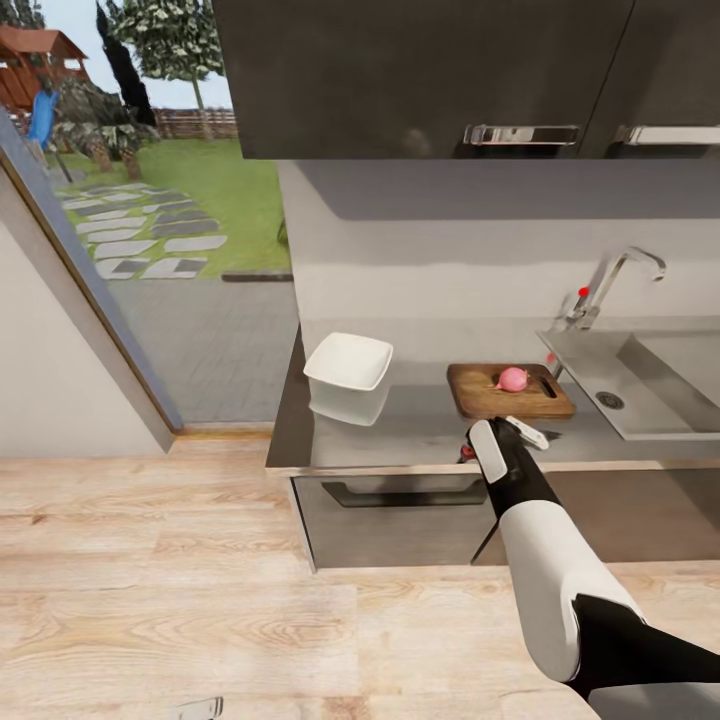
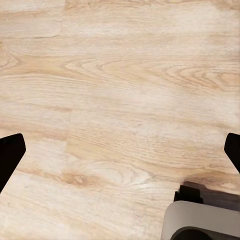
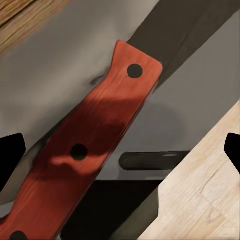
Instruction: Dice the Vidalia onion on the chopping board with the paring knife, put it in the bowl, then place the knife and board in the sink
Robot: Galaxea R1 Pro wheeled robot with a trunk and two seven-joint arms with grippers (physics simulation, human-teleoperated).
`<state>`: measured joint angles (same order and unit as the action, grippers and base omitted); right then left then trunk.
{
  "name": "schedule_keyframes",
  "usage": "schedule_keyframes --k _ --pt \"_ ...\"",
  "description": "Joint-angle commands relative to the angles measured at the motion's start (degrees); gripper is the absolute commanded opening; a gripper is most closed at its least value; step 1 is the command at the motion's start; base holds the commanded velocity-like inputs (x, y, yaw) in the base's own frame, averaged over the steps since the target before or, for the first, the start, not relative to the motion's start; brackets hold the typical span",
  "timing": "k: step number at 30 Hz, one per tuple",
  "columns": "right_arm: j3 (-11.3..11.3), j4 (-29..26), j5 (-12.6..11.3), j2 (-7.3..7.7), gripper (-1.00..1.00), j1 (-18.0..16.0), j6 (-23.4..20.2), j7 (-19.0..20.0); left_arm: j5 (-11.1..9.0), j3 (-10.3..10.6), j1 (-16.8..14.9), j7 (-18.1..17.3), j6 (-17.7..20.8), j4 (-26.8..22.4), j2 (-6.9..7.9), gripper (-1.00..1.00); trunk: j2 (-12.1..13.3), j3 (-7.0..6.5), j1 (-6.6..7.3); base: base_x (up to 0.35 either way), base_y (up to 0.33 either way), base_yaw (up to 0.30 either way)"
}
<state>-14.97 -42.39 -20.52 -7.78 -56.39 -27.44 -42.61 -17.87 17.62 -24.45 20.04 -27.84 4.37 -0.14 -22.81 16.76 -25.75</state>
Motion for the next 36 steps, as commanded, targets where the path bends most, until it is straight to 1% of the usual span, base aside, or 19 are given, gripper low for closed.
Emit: schedule_keyframes --k 1,14,28,29,36 --pt "-0.1 -0.05 -0.29 -0.05 1.0 -0.05 -0.16 -0.26 -0.3 0.49 -0.08 0.09 -0.29 0.2 -0.03 1.0 -0.11 0.15 -0.03 0.0 0.0 0.0" --pt "0.02 0.23 -0.31 -0.24 1.0 -0.04 0.02 -0.2 -0.31 0.49 -0.08 0.09 -0.28 0.2 -0.03 1.0 -0.11 0.87 -0.03 0.0 0.0 0.0" --pt "0.03 0.33 -0.31 -0.53 1.0 -0.06 0.02 -0.2 -0.29 0.49 -0.08 0.09 -0.28 0.2 -0.03 1.0 -0.11 0.96 -0.03 0.0 0.0 0.0" --pt "0.03 0.48 -0.31 -0.55 -1.0 -0.05 0.06 -0.2 -0.27 0.49 -0.08 0.09 -0.28 0.2 -0.03 1.0 -0.11 0.96 -0.03 0.0 0.0 0.0" --pt "-0.05 0.93 -0.27 -0.49 -1.0 -0.05 0.11 -0.26 -0.27 0.49 -0.08 0.09 -0.27 0.2 -0.03 1.0 -0.11 0.96 -0.03 0.0 0.0 0.0"
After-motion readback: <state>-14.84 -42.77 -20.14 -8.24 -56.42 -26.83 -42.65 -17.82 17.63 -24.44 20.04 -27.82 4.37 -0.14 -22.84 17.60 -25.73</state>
